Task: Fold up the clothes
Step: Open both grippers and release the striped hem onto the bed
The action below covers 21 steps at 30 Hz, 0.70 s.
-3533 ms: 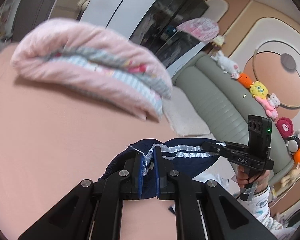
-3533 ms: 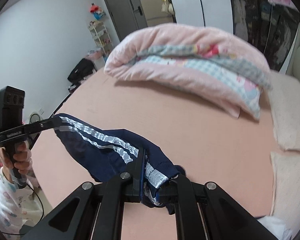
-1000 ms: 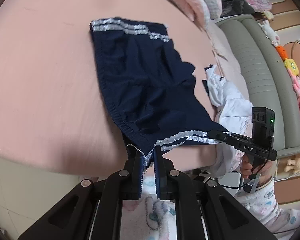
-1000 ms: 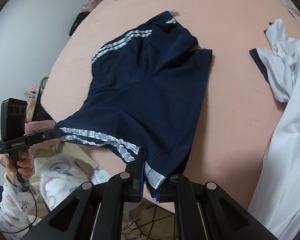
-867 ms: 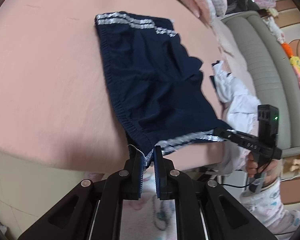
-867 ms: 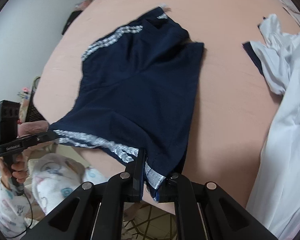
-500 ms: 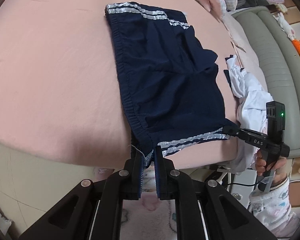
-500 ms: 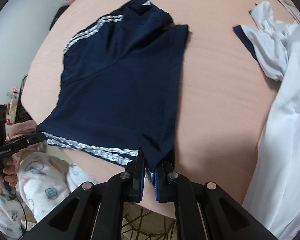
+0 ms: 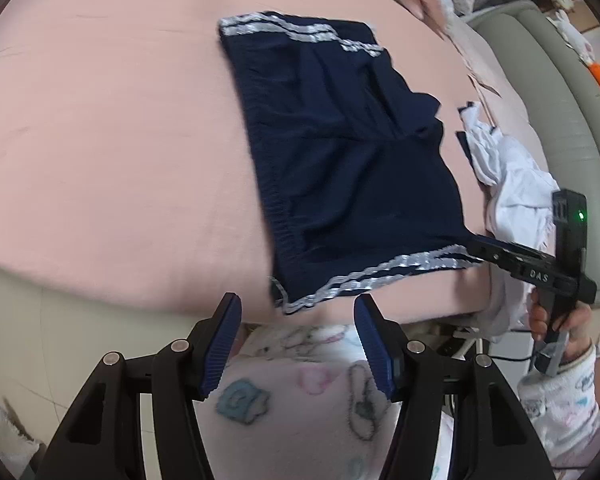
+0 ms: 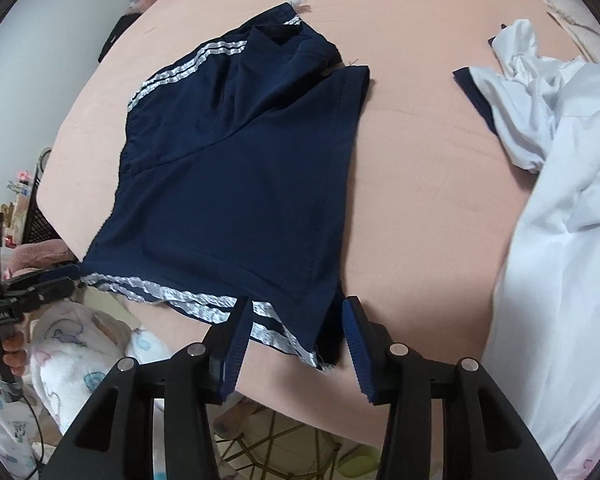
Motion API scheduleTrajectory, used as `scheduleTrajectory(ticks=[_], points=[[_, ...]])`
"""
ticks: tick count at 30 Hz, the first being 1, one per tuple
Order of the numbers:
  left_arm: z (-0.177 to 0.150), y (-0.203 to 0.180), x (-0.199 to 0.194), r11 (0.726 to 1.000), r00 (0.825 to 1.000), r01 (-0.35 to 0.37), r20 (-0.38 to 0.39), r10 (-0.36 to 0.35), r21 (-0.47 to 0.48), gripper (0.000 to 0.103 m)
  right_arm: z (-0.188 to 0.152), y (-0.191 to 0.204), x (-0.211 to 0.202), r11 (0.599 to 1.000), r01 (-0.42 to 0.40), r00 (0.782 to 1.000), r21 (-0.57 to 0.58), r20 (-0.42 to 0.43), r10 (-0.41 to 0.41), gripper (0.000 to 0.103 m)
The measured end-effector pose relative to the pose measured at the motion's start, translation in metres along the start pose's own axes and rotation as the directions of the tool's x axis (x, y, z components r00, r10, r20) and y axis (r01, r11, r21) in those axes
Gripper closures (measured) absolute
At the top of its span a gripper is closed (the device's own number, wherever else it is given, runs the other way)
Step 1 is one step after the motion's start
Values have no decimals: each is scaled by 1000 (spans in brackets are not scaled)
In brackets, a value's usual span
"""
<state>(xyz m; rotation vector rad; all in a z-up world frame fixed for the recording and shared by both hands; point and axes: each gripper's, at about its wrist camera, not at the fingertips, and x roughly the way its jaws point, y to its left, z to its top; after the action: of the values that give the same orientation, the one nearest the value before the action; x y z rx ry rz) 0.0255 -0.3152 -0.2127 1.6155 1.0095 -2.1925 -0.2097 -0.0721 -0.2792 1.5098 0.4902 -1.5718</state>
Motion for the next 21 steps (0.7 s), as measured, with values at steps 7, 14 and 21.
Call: scheduleTrajectory(ticks=[7, 14, 21], points=[[-4, -14, 3, 997, 999, -46, -2, 46, 56, 40, -15, -1, -10, 1000, 20, 1000, -24, -6, -20, 54], [-7, -28, 6, 989, 996, -92, -2, 93, 112, 40, -27, -5, -7, 1000, 28, 999, 2, -17, -28, 53], [-5, -30, 20, 986, 991, -127, -17, 129, 108, 40, -29, 0, -2, 999, 37, 999, -21, 12, -36, 53]])
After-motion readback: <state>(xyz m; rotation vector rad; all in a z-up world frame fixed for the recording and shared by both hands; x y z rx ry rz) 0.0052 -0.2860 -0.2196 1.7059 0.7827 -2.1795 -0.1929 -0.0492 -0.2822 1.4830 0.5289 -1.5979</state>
